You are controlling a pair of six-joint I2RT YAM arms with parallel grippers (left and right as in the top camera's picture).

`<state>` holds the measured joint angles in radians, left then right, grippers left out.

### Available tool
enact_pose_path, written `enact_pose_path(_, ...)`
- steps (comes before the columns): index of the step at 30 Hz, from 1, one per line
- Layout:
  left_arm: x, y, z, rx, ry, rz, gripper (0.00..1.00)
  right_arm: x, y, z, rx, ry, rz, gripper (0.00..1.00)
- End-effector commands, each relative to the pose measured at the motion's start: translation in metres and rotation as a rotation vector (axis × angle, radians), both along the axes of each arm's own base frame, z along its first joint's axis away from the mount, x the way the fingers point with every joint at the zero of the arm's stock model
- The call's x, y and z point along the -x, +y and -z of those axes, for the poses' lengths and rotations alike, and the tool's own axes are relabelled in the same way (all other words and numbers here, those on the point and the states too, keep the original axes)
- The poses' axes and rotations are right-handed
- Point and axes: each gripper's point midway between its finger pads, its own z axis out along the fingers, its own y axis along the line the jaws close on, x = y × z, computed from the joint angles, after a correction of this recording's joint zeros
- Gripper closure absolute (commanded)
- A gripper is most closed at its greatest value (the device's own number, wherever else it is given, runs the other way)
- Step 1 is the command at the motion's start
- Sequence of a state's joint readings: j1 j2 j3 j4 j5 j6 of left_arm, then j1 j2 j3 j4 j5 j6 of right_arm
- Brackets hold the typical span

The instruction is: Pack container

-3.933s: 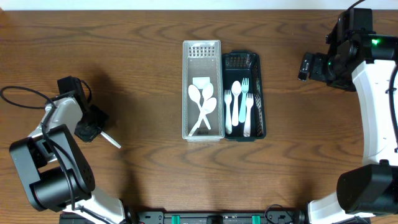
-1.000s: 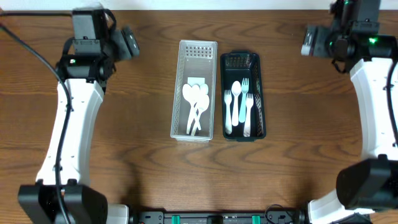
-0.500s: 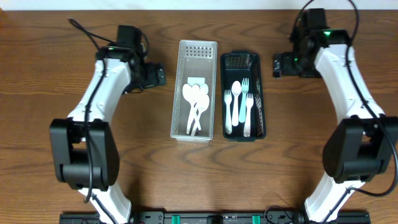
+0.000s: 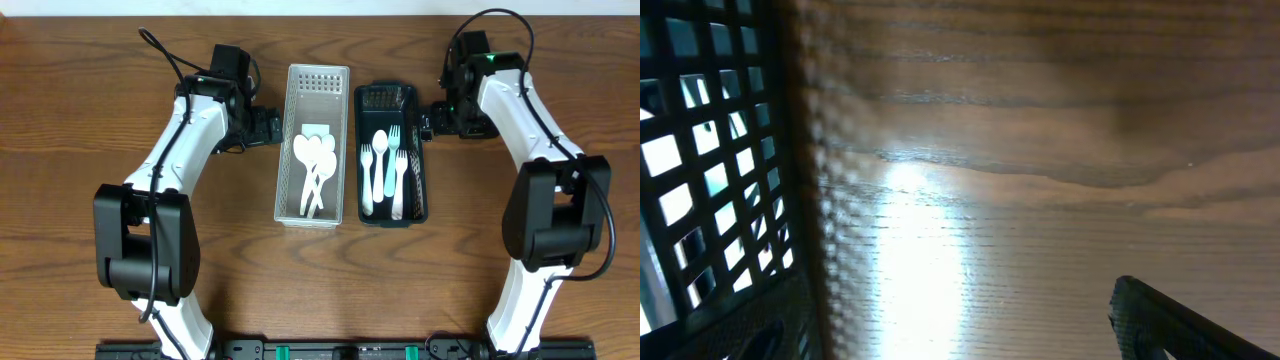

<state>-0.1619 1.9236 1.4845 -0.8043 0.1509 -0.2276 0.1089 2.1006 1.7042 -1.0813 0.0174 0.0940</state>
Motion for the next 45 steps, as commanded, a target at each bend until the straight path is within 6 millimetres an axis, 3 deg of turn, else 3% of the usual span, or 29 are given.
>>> enact_pose_path(1, 0.002, 0.001, 0.004, -0.007, 0.011, 0.016, 0.02, 0.002, 0.006, 0.005, -0.006, 0.016, -0.018, 0.01)
enact_pose_path(8, 0.000, 0.013, 0.005, -0.078, 0.000, -0.001, 0.02, 0.002, 0.006, 0.005, -0.005, 0.017, -0.017, 0.01)
enact_pose_path(17, 0.005, 0.013, 0.015, -0.084, 0.037, 0.003, 0.02, 0.002, 0.006, 0.005, -0.006, 0.018, -0.017, 0.01)
enact_pose_path(27, 0.011, 0.000, 0.015, -0.011, 0.062, 0.020, 0.02, 0.004, 0.021, 0.005, -0.091, 0.024, -0.082, 0.01)
enact_pose_path(45, 0.023, -0.023, 0.015, 0.052, 0.104, 0.065, 0.02, 0.003, 0.022, 0.004, -0.092, 0.020, -0.093, 0.01)
